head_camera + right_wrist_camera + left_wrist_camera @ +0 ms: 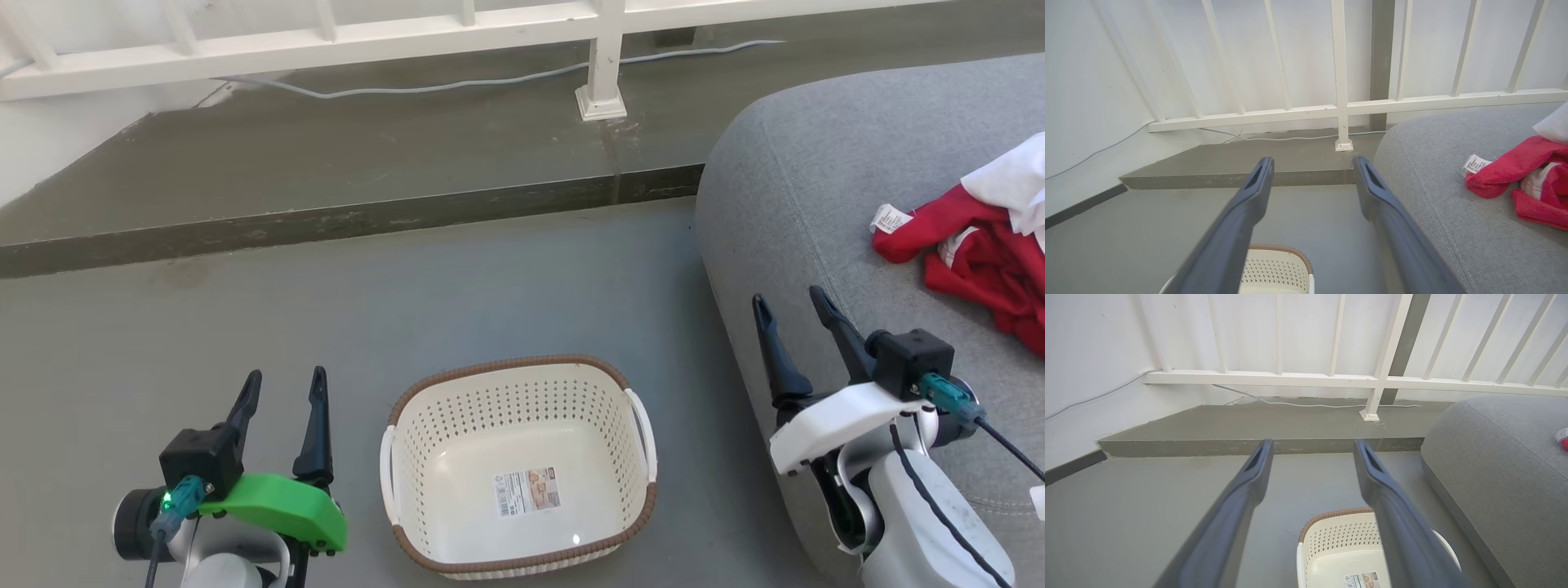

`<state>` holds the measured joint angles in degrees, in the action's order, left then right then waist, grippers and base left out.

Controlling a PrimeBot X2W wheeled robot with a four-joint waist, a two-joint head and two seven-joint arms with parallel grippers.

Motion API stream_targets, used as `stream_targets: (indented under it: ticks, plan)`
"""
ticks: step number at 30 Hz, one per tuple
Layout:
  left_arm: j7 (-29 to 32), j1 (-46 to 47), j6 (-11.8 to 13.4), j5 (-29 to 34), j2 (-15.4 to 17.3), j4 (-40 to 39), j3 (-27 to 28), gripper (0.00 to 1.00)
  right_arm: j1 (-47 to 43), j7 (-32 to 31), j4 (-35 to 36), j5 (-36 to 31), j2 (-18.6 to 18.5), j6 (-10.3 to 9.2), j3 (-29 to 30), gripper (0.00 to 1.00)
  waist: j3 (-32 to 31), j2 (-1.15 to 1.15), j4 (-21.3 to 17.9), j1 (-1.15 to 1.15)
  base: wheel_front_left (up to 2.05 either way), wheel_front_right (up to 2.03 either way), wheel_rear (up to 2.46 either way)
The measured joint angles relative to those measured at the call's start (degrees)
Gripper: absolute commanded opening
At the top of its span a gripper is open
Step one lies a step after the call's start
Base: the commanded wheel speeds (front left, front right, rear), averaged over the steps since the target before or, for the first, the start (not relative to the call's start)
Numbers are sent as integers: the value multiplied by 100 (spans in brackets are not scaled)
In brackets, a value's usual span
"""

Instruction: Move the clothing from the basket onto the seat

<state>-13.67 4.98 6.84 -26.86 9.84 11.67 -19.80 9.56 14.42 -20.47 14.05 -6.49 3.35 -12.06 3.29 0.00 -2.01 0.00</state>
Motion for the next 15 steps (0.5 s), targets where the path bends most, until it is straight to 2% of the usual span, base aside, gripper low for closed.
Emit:
stream_targets:
  ticks: [2, 3, 9, 15]
  plan:
    - [0, 1, 0, 0, -1, 13, -1, 100, -41, 0, 1, 0, 0, 0, -10, 100, 4, 0, -1, 0, 0, 0, 0]
    - [0, -2, -1, 0, -3, 33, -8, 0, -63, -1, -13, 0, 3, 4, -12, 0, 6, 0, -2, 0, 0, 0, 0]
    - [10, -178, -18, -54, -112, 259, -79, 0, -322, -19, -260, 32, 102, 13, -5, 0, 5, 0, -1, 0, 0, 0, 0]
    - [63, -179, -79, -388, -148, 255, -10, 0, -307, -144, -261, 378, 105, 18, 160, 0, -19, 0, 17, 0, 0, 0, 0]
